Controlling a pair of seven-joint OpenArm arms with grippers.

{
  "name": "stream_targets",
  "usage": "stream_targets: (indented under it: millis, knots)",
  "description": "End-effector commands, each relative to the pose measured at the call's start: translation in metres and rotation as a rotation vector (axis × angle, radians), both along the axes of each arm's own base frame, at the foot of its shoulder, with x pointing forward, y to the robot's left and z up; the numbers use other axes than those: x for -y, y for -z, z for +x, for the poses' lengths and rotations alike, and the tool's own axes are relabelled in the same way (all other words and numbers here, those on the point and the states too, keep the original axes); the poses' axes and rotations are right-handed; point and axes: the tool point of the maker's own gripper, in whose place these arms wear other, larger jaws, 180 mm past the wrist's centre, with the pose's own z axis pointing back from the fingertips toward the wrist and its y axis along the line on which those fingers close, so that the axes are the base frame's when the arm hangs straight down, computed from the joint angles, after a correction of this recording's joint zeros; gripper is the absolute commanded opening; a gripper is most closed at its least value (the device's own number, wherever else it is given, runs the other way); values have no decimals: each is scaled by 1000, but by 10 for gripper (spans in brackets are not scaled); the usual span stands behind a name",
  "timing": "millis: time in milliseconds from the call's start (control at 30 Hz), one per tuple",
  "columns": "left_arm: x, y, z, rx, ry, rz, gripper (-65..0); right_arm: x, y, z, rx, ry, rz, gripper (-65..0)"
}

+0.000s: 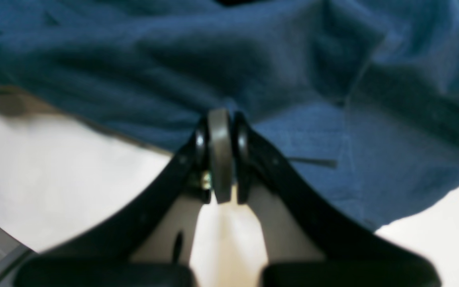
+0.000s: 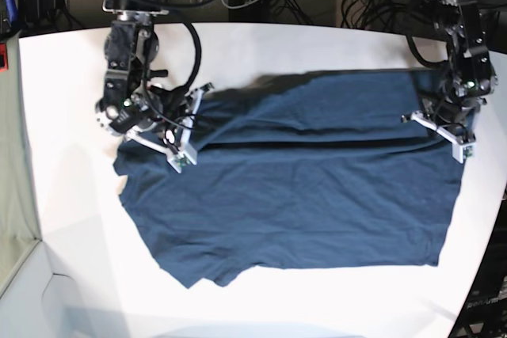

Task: Layout the t-shirt on the table in an organized manner, then fold the t-shirt properly
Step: 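Grasp the folded shirt layer with the right gripper and drag it, then pull the shirt layer with the right gripper away from the left gripper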

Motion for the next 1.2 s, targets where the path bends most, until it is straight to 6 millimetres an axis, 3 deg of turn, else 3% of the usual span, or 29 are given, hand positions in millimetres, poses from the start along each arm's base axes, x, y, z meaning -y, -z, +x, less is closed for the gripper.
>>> stream_targets:
  millis: [0,100,367,533,667,900,1033,1167]
  knots:
    - [-7,-8,7,28,-7,15,-648,-1,-12,11,47,1,10,-650]
    - [-9,-4,5,22,-13,12,-648,2,-16,12,60,6,5,-650]
    - [-10,13,0,0,-27,0,-648,19,-62,11,156,31,-83,-650]
    - [-11,15,4,-3,-34,-9,-648,32,-78,-12,157,52,-149,-650]
    - [-10,15,4,-2,-34,-12,-648,14,-59,-47,60,17,-78,-650]
    - [-9,12,7,9,-31,-11,-648,-42,-38,-107,-66,-67,142,-650]
    - [-12,9,7,11,-29,-2,-648,-70,-39,-120,-68,-150,188,-650]
    - [-19,1,10,23,-23,25,-648,-67,-37,-124,-66,-159,183,-650]
